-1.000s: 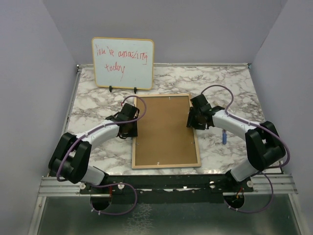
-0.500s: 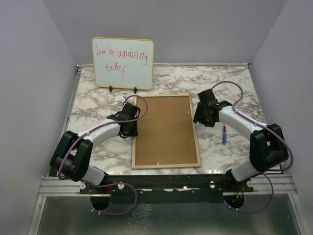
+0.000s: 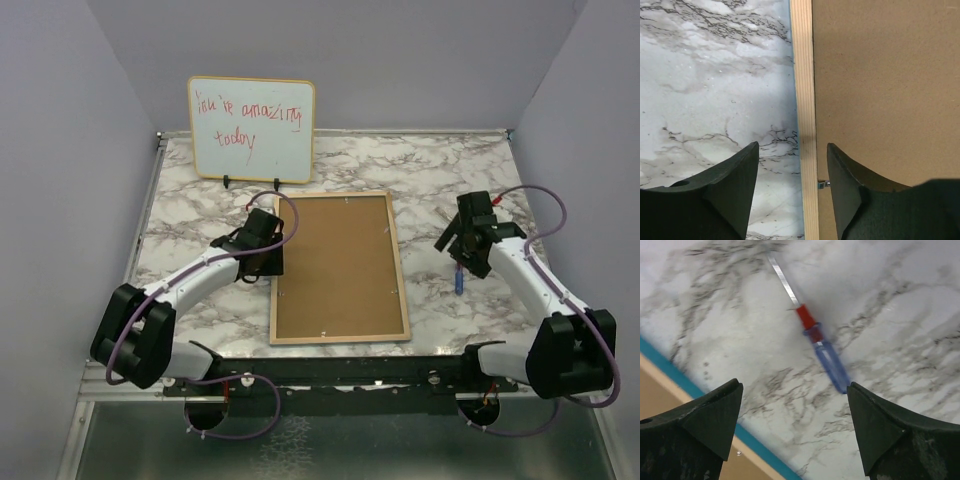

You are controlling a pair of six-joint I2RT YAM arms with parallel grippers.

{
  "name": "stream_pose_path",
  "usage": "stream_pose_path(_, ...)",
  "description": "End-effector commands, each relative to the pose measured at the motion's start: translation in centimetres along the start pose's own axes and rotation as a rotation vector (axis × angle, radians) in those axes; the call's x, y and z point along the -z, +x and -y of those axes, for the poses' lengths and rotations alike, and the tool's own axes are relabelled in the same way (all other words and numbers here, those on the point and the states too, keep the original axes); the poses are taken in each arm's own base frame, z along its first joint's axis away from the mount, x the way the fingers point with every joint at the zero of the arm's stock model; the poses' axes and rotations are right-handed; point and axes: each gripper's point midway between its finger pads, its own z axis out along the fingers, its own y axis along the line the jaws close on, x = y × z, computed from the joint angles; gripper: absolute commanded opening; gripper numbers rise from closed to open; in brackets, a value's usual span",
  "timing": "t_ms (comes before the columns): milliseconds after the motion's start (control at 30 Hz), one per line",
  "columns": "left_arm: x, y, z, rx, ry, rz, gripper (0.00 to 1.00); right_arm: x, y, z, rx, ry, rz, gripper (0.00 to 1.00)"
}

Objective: Take the photo out of the frame
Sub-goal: Pick up the screwdriver from the center of the board.

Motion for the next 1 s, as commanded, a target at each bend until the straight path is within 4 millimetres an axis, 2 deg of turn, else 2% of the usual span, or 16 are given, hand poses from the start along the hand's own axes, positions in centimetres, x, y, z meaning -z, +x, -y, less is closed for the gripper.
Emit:
stream_pose_path(0,0.9,-1.0,-0.9,-0.004,-0.046,0.058,0.58,-1.2,1.8,4.4,-0.086,0.096,-0.079,0.88)
stream_pose_path(167,2.0,-2.1,-1.3,0.011,-0.056,0.12,0.58,-1.1,2.1,3.9,-0.093,-0.008,-0.071,0.82)
stream_pose_path(300,2.3,-2.3,-1.2,0.016,-0.046,0.137,0.57,-2.2,3.2,3.6,-0.036,-0.03,-0.121,0.75)
stream_pose_path(400,2.6,-2.7,-1.4,0.017,-0.055,0.153,0.57,-3.2,4.5,2.4,-0.024,-0.094,-0.172,0.69)
stream_pose_path(500,2.5,-2.5,-1.4,0.025,-0.057,0.152,0.56,-3.7,4.0,3.5,-0.024,-0.033,-0.132,0.7)
stream_pose_path(667,2.7,-2.9,-1.3,0.024,-0.053,0.167,0.56,-3.4,3.4,2.9,-0.013,-0.054,-0.131,0.69)
stream_pose_path(767,2.6,-3.0,-1.4,0.022,-0.057,0.168,0.56,-3.9,3.5,3.5,-0.008,-0.021,-0.124,0.69)
stream_pose_path(967,2.4,-2.8,-1.2,0.027,-0.052,0.157,0.55,-5.2,4.2,3.5,-0.004,-0.017,-0.136,0.66)
